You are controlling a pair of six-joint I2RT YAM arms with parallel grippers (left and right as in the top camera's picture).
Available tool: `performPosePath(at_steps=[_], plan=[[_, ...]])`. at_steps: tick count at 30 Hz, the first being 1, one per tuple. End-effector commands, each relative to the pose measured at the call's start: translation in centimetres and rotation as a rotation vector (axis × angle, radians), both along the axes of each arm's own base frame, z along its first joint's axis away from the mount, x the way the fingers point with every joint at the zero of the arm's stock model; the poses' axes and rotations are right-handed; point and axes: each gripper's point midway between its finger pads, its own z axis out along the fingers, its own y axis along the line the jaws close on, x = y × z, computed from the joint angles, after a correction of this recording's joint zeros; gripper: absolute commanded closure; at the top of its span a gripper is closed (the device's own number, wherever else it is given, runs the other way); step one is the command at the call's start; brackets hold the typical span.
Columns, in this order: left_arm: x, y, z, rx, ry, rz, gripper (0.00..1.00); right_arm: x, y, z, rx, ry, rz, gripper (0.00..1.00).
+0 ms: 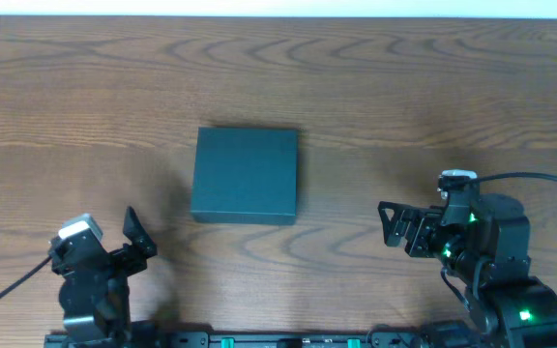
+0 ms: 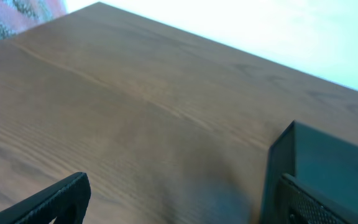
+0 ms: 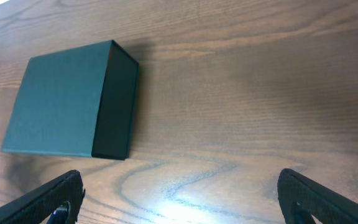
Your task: Pack container
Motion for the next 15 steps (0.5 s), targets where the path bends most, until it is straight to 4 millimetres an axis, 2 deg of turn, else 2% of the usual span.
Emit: performPosePath(at_steps=[1, 4, 15], plan=[[0.0, 0.5, -1.4, -0.002, -0.005, 0.041, 0.05, 0.1, 0.0, 0.5, 0.011, -0.009, -0.006, 0.01], [0.1, 0.2, -3.2, 0.000, 0.021, 0.031, 0.05, 0.1, 0.0, 0.5, 0.011, -0.009, -0.006, 0.01], [0.9, -0.9, -6.8, 0.005, 0.061, -0.018, 0.05, 0.1, 0.0, 0.5, 0.011, -0.009, -0.006, 0.01]])
